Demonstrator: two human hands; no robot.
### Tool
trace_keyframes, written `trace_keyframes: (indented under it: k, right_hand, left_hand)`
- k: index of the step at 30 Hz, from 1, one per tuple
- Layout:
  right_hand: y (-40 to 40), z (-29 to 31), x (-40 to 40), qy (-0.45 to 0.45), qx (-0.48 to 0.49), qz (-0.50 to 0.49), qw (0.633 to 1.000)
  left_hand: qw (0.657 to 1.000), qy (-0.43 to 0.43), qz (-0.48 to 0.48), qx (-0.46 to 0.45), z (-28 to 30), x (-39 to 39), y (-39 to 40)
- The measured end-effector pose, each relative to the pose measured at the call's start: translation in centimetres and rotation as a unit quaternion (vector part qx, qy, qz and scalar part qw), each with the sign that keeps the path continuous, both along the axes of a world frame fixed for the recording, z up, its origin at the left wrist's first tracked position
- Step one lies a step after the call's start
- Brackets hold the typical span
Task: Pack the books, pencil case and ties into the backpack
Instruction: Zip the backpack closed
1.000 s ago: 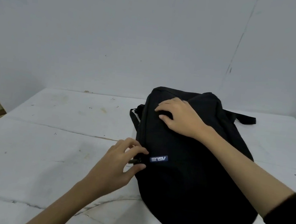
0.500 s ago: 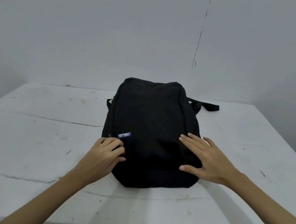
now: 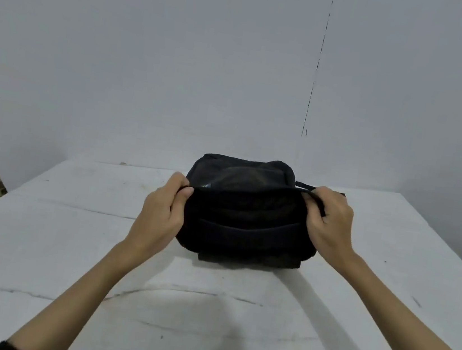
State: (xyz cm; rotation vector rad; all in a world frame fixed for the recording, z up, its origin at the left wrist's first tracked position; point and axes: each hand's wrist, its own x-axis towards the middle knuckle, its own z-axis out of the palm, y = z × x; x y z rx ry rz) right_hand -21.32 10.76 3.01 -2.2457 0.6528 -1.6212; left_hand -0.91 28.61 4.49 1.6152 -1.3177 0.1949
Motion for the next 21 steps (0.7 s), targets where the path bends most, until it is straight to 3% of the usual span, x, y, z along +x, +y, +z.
trace_keyframes:
  k: [8, 14, 16, 19, 21]
  right_hand:
    - [-4.6, 13.7, 7.6, -0.137, 0.033, 0.035, 0.989]
    - [-12.9, 20.9, 13.9, -0.096, 0.041, -0.038, 0.994]
    - [-15.9, 21.8, 16.3, -0.059, 0.069, -0.058, 0.994]
    - [-20.7, 20.8, 19.3, 0.030, 0.118, -0.111, 0.986]
    - [-23.7, 19.8, 20.3, 0.053, 0.143, -0.138, 0.979]
  left_hand:
    - [0.992, 0.006, 0.006, -0.125, 13.6, 6.1, -6.7]
    - [0.991, 0.029, 0.038, -0.126, 20.5, 13.1, -16.4]
    - [0.994, 0.019, 0.059, -0.094, 21.2, 15.4, -19.9]
    - [0.986, -0.100, 0.119, 0.053, 20.3, 19.2, -24.8]
    - [0.982, -0.112, 0.098, 0.113, 19.5, 21.1, -27.2]
